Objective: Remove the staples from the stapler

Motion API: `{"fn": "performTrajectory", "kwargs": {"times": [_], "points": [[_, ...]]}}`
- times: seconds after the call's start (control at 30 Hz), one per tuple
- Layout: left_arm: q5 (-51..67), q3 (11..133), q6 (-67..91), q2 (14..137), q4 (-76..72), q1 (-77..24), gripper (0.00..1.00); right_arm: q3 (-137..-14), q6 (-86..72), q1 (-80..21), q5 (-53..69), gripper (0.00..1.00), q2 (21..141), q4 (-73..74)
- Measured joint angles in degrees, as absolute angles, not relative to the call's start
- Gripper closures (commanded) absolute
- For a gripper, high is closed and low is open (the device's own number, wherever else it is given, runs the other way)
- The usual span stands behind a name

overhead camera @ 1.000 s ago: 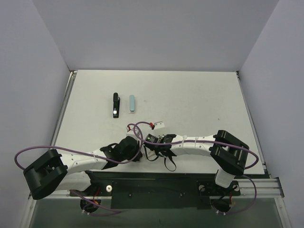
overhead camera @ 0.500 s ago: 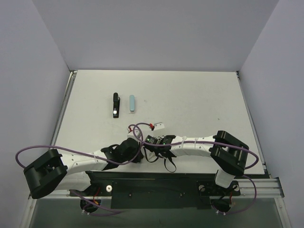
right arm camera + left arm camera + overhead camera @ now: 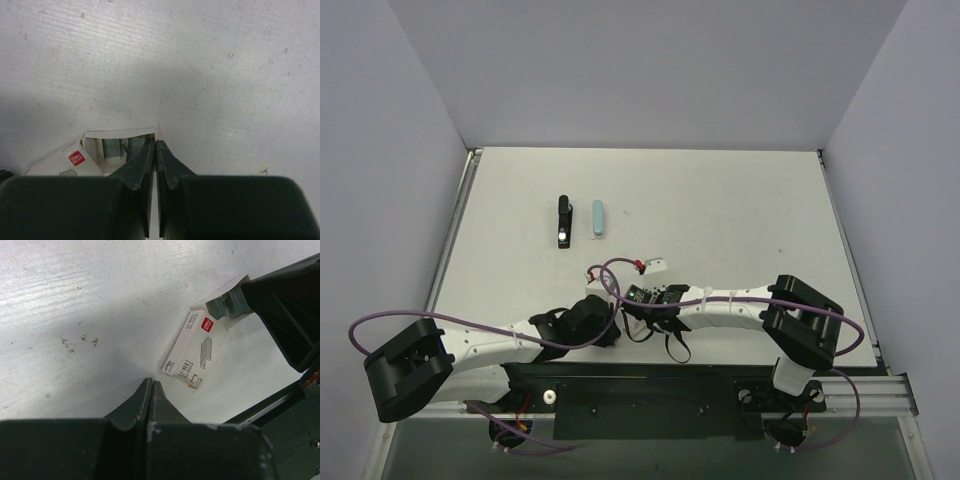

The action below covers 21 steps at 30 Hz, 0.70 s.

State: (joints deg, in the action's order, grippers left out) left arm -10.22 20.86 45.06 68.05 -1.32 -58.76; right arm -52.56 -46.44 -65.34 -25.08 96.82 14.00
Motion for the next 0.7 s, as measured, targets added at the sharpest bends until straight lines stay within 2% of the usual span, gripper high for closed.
{"fn": "performTrajectory", "kwargs": {"times": [0.7], "points": [[-7.8,20.6,46.3,69.5,-4.4,-58.8,1.0,-53.3,-46.6,-65.3,-25.1,1.0,97.4,14.9]]}}
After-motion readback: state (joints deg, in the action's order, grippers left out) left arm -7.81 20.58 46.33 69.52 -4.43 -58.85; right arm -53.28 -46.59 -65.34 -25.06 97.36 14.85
